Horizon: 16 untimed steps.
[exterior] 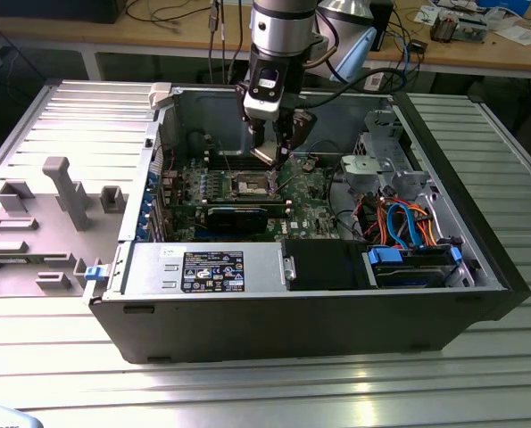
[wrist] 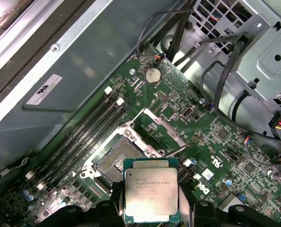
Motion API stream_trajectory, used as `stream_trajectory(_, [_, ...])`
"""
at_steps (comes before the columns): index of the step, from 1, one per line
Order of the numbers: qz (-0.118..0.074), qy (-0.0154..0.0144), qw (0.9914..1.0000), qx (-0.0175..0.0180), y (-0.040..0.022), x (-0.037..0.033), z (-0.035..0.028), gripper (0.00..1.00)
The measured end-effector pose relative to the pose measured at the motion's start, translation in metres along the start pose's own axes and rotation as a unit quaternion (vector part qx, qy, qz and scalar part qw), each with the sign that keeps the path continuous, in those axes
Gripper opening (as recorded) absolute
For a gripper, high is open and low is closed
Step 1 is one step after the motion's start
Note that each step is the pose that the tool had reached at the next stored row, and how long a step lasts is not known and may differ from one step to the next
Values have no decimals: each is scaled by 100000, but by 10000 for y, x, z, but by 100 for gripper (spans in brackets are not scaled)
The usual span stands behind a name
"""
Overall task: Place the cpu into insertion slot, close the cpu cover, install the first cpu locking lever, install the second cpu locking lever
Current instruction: 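Place the cpu into insertion slot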
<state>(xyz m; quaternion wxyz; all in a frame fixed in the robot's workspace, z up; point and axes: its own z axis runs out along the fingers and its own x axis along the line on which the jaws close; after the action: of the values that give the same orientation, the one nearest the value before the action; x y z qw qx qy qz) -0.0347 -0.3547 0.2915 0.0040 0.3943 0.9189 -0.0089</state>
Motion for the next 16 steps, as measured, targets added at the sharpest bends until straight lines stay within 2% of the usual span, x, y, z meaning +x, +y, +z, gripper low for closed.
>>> stream_trajectory(16, [535, -46, 99999, 60, 0, 0, 6, 55])
